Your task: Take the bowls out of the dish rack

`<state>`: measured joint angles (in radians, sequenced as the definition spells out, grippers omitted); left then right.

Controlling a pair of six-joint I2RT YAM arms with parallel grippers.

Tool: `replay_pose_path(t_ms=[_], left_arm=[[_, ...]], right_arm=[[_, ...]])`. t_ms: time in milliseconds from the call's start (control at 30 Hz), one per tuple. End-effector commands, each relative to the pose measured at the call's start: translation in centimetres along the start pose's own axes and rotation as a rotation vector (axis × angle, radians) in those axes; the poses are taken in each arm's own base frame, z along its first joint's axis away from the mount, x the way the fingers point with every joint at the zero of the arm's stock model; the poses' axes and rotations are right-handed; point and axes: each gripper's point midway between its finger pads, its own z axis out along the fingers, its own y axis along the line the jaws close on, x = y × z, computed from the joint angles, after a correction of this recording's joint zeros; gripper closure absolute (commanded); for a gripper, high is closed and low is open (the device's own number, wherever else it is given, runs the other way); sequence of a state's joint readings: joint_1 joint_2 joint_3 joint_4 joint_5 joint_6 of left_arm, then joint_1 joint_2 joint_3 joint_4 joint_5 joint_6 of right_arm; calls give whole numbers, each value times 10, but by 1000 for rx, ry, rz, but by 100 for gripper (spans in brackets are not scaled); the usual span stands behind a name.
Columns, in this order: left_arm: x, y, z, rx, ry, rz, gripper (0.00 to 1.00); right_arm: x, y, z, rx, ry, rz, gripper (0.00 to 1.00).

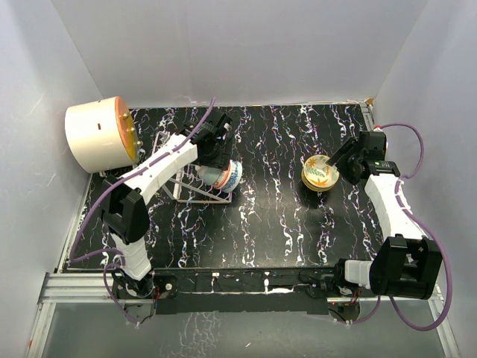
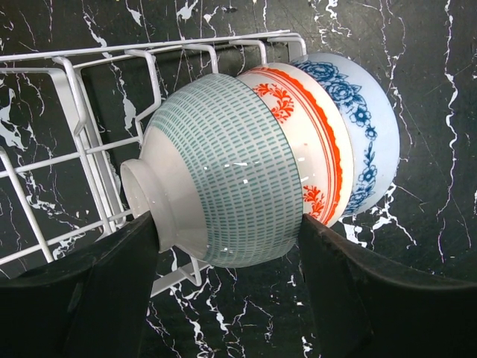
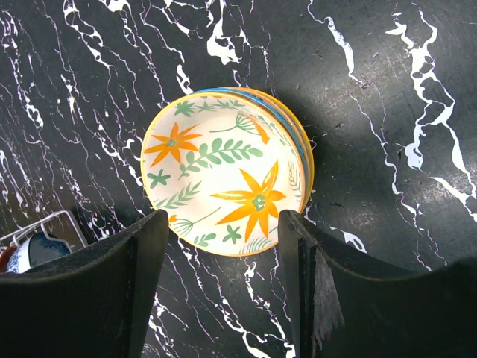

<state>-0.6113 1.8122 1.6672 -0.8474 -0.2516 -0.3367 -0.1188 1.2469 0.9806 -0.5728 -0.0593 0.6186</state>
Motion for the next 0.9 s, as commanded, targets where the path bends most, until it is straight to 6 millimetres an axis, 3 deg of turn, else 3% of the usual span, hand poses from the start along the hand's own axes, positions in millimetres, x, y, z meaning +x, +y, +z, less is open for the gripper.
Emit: replay_pose_path(t_ms=[0, 167, 467, 733, 867], left_arm=[[-12, 14, -22, -54, -32, 29, 65], [-29, 19, -37, -81, -79, 42, 69], [-40, 24, -62, -81, -129, 22, 69], [-59, 7, -91, 45, -207, -6, 69], [-73, -13, -110, 175, -272, -17, 69]], right_arm=[[-23, 16, -7, -51, -75, -16, 37], [-24, 17, -7, -56, -75, -12, 37], [-23, 19, -9, -67, -75, -13, 37], [-20, 31, -11, -131, -50, -24, 38], [-21, 38, -13, -168, -46, -39, 38]])
